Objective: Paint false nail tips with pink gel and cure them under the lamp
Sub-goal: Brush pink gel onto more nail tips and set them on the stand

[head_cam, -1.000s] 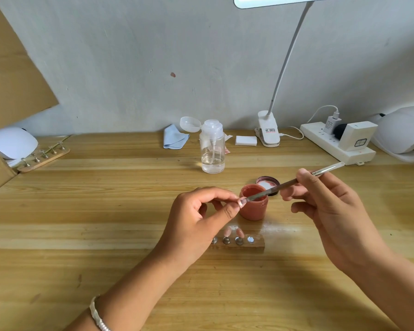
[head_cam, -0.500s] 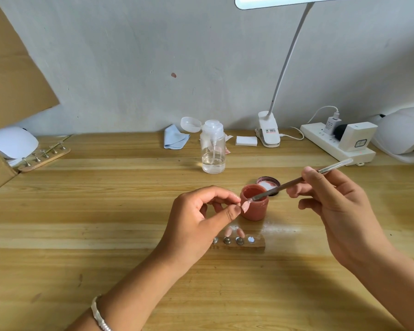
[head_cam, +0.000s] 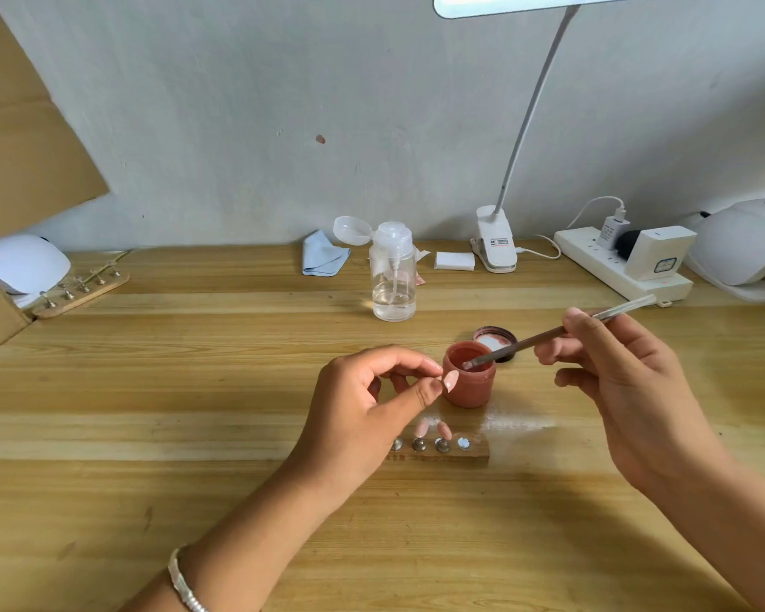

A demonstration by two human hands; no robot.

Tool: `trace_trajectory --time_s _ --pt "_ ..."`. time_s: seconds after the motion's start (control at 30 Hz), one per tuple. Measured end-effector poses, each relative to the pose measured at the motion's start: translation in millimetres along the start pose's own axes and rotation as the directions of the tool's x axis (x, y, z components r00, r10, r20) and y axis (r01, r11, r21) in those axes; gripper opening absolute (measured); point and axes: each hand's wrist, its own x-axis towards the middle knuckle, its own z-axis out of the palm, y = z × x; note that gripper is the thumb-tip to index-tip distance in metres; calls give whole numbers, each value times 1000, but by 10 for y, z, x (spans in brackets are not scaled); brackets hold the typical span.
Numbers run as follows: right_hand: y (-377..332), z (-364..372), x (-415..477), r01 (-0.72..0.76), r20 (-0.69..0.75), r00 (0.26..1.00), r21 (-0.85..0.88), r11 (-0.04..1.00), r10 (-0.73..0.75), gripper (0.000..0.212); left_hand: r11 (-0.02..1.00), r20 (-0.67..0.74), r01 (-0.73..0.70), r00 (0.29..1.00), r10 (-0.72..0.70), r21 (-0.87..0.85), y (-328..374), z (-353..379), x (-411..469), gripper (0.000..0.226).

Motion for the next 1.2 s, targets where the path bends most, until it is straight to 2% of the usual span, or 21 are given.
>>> trace_trajectory --time_s 0.23,0.47,0.67,0.87,1.1,1.2 --pt "7 94 -77 15 113 993 40 999 -19 15 1000 10 -1 1000 1 -1 3 -6 -11 13" --pt "9 18 -10 -43 3 999 24 999 43 16 999 8 4 1000 -3 -52 4 2 -9 5" --pt "23 82 -79 -38 125 992 73 997 29 18 999 18 29 999 -29 -20 -18 -1 -18 14" --pt "36 8 -1 -80 6 997 51 995 80 14 997 9 36 999 -35 -64 6 2 -11 7" --pt "44 73 -73 -86 98 992 114 990 75 17 997 23 57 998 -55 -60 14 7 -22 13" --pt "55 55 -45 -94 46 995 84 992 90 15 997 25 60 998 -59 -57 27 7 -22 12"
